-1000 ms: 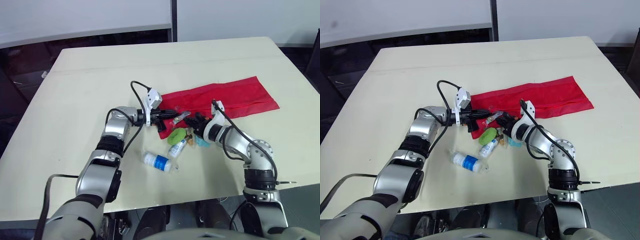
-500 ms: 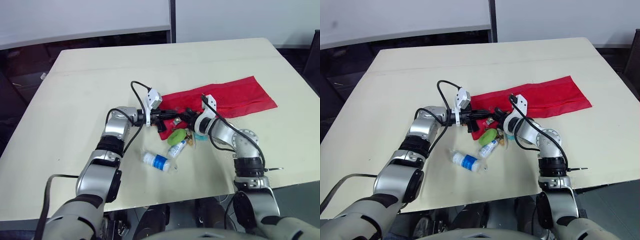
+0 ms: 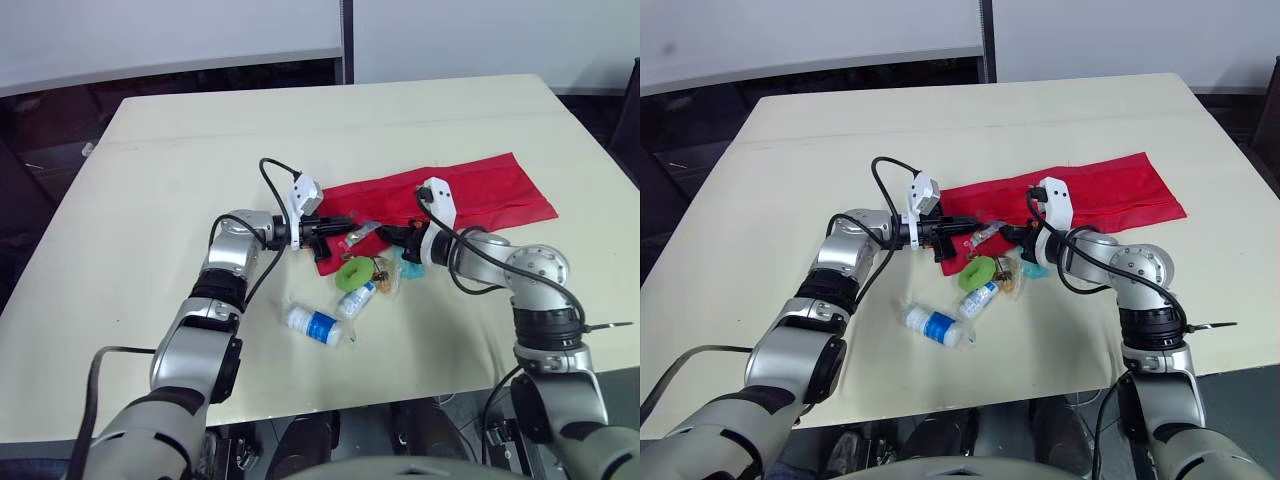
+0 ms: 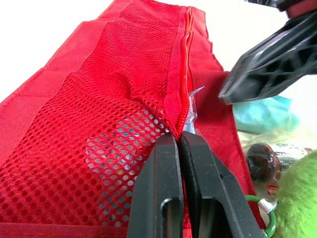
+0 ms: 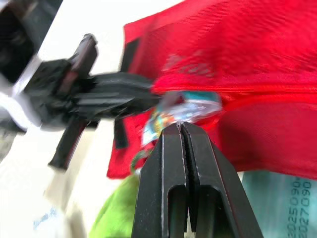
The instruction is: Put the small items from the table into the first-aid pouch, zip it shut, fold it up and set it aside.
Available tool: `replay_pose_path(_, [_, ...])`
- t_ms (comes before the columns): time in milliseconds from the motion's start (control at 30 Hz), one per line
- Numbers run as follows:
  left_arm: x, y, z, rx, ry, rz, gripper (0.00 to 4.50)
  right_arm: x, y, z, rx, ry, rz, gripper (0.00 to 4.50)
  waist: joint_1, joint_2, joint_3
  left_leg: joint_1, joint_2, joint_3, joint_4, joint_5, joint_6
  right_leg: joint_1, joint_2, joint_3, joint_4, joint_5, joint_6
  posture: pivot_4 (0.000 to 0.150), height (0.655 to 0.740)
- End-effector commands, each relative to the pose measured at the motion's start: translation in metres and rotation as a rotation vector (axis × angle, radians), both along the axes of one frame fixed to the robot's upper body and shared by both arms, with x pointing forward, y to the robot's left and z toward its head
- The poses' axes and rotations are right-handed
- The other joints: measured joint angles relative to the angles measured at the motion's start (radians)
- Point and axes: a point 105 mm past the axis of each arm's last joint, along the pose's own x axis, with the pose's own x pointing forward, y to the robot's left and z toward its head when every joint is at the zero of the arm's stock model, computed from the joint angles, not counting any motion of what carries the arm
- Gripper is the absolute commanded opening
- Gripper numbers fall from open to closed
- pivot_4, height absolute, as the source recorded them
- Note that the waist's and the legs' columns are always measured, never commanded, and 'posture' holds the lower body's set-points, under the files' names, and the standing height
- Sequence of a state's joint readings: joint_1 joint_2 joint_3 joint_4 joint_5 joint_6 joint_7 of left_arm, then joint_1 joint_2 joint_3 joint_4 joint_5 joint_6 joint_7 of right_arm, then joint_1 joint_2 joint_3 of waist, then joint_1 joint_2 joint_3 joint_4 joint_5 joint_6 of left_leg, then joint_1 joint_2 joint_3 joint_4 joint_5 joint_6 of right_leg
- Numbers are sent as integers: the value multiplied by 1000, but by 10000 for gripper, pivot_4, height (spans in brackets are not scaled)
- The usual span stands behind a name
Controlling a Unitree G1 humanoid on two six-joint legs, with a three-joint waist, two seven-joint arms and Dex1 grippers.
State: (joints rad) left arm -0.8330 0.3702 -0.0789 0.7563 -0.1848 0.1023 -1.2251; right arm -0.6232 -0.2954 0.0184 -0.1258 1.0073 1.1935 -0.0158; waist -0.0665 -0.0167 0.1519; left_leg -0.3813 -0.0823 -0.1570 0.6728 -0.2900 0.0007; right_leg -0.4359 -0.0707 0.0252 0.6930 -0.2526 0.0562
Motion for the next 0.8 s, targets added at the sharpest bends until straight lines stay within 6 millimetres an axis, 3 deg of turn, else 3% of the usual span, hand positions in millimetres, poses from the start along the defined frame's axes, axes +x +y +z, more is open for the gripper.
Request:
replay_pose_path(33, [4, 1, 16, -11, -55, -4, 0, -4, 10, 26, -30, -159, 81, 354, 0, 0, 0, 0, 0, 0, 0, 0, 0, 0, 0, 0, 0, 0, 0, 1500, 7368])
replay_pose_path(133, [5, 2, 17, -4, -58, -4, 0, -2, 15, 32, -123, -264, 121, 354, 0, 0, 0, 0, 0, 0, 0, 1, -1, 0, 0, 0, 0, 0, 0, 1500, 7368])
replay_pose_path(367, [6, 2, 19, -3, -62, -12, 0, 10, 26, 13, -337, -364, 162, 354, 1, 0, 0, 0, 0, 0, 0, 1, -2, 0, 0, -1, 0, 0, 0, 1500, 7368])
replay_pose_path(567, [6, 2, 21, -10, -64, -13, 0, 16, 26, -4, -405, -360, 168, 354, 4, 0, 0, -1, -1, 0, 0, 1, -3, -1, 0, -1, 0, 0, 0, 1500, 7368])
replay_pose_path(800, [3, 0, 18, -15, -57, -23, 0, 30, 34, -5, -395, -380, 121, 354, 4, 0, 0, -3, 0, 0, 0, 2, -3, -4, -1, 0, 1, 0, 0, 1500, 7368])
